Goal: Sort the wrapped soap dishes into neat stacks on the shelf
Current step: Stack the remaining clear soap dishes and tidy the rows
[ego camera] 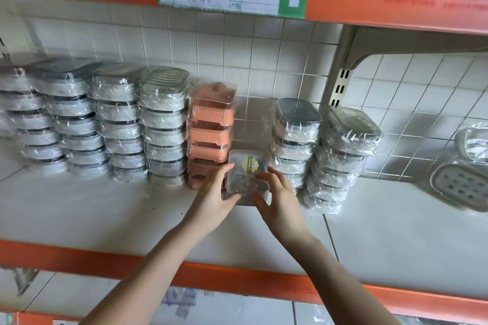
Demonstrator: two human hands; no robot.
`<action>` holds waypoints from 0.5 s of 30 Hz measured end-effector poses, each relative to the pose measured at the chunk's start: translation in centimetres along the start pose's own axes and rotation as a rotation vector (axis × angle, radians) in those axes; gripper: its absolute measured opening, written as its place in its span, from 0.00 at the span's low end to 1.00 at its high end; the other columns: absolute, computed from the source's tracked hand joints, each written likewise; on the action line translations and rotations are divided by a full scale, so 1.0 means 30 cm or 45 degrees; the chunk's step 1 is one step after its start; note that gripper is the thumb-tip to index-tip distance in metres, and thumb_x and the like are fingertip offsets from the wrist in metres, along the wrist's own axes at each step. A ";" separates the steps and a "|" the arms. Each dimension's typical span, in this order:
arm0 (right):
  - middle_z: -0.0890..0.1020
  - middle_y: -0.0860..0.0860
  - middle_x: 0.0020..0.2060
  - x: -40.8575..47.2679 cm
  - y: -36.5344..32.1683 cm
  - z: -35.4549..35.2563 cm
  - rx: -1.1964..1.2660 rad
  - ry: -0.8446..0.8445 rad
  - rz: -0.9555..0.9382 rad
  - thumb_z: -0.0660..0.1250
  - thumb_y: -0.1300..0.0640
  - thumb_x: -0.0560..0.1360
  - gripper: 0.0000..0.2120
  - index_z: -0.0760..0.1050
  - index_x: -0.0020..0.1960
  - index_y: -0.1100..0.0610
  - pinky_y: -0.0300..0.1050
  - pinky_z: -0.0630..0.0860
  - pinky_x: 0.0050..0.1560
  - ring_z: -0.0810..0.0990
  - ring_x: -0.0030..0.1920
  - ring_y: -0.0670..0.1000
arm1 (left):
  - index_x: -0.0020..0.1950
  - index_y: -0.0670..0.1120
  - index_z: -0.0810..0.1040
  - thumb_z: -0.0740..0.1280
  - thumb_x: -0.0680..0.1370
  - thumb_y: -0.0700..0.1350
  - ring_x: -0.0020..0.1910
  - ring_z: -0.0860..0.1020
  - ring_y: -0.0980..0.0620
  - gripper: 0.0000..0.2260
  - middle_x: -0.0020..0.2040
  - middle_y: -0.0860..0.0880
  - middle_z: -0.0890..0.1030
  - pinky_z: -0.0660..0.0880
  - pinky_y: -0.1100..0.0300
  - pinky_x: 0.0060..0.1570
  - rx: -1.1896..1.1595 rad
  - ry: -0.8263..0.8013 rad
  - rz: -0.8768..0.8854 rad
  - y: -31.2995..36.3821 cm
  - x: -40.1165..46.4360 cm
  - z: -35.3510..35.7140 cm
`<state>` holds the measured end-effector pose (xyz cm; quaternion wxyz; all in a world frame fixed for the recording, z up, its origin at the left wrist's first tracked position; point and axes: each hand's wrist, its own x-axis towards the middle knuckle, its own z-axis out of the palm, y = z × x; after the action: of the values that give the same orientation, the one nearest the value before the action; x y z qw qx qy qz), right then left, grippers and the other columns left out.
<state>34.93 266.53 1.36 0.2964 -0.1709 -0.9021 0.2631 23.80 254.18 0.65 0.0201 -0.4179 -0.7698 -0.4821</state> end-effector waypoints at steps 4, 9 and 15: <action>0.76 0.54 0.54 0.014 0.003 0.034 -0.006 0.157 0.016 0.67 0.64 0.73 0.13 0.75 0.57 0.58 0.50 0.74 0.55 0.76 0.53 0.58 | 0.64 0.44 0.72 0.70 0.72 0.35 0.54 0.76 0.51 0.21 0.56 0.49 0.76 0.74 0.55 0.56 0.084 0.225 -0.010 0.008 0.005 0.027; 0.73 0.55 0.48 0.037 -0.007 0.070 -0.024 0.257 0.062 0.65 0.63 0.75 0.05 0.74 0.51 0.59 0.47 0.70 0.48 0.74 0.47 0.59 | 0.55 0.44 0.73 0.69 0.73 0.37 0.44 0.77 0.46 0.12 0.48 0.48 0.77 0.75 0.51 0.41 0.210 0.440 -0.142 0.029 0.015 0.053; 0.73 0.58 0.49 0.054 -0.001 0.102 -0.120 0.273 -0.020 0.69 0.65 0.71 0.09 0.74 0.50 0.61 0.42 0.66 0.50 0.72 0.48 0.60 | 0.53 0.38 0.74 0.66 0.72 0.30 0.44 0.76 0.48 0.11 0.46 0.46 0.76 0.75 0.56 0.45 0.045 0.496 -0.049 0.018 0.036 0.076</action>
<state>31.78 266.11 0.00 0.3849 -0.2050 -0.8778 0.1981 24.31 256.69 0.29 0.1667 -0.3013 -0.7676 -0.5406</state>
